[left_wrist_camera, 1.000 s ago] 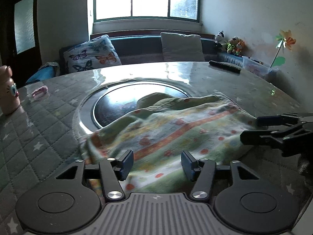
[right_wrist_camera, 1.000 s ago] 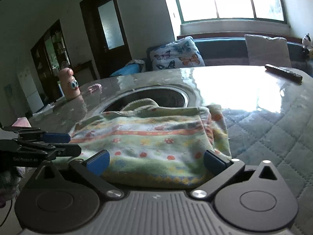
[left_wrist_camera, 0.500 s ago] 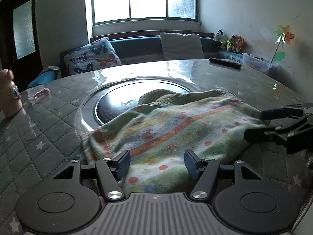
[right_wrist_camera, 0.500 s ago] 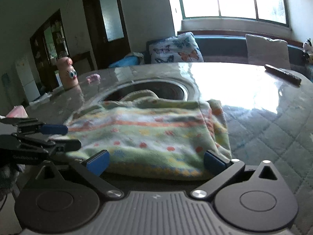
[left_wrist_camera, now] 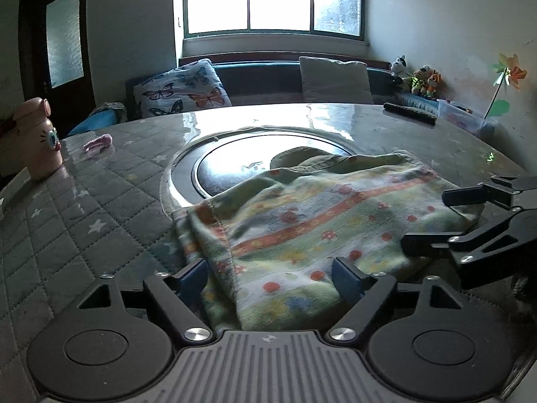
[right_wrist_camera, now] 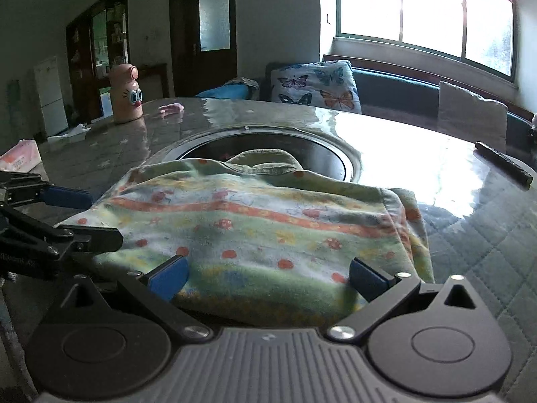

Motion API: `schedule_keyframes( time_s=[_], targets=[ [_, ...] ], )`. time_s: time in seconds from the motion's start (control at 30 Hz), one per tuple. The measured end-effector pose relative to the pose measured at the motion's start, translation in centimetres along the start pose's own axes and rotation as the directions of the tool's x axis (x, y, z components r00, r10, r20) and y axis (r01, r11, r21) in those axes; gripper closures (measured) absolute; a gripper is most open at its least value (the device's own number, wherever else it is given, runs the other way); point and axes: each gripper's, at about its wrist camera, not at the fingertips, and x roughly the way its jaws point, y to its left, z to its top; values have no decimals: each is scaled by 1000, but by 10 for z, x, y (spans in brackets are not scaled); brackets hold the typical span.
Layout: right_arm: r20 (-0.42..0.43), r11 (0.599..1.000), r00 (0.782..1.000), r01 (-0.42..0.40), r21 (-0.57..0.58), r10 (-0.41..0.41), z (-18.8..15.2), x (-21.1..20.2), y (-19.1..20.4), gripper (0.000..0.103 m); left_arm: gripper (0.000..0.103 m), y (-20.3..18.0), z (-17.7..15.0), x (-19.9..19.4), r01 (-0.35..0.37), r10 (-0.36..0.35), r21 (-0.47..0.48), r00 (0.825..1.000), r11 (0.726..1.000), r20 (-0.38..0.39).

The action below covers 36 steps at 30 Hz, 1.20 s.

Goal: Fold clothes

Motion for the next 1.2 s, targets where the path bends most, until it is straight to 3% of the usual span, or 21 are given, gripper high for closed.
schedule_keyframes(
  time_s=[0.17, 0.3, 0.47, 0.7, 0.93, 1.2],
  targets=[
    [28, 999, 999, 26, 41, -27, 3, -5, -11, 0, 7, 5, 1, 1, -18, 18, -6, 1000, 1000, 0],
    [8, 996, 1000, -7, 91, 6, 2, 0, -23, 0, 3, 7, 1, 1, -23, 22, -23, 1000, 999, -4],
    [24, 995, 1000, -18, 102, 16, 9, -1, -30, 0, 1, 11, 10, -1, -36, 37, -24, 999, 999, 12],
    [31, 991, 999, -36, 133, 32, 28, 17, -47, 0, 0, 23, 36, 15, -115, 116, -36, 993, 993, 33],
    [-5, 989, 999, -37, 142, 38, 27, 31, -52, 0, 0, 36, 57, 50, -147, 144, -83, 989, 986, -32],
    [20, 988, 999, -32, 152, 29, 31, 26, -58, 0, 0, 33, 68, 79, -181, 177, -41, 981, 983, -73]
  ],
)
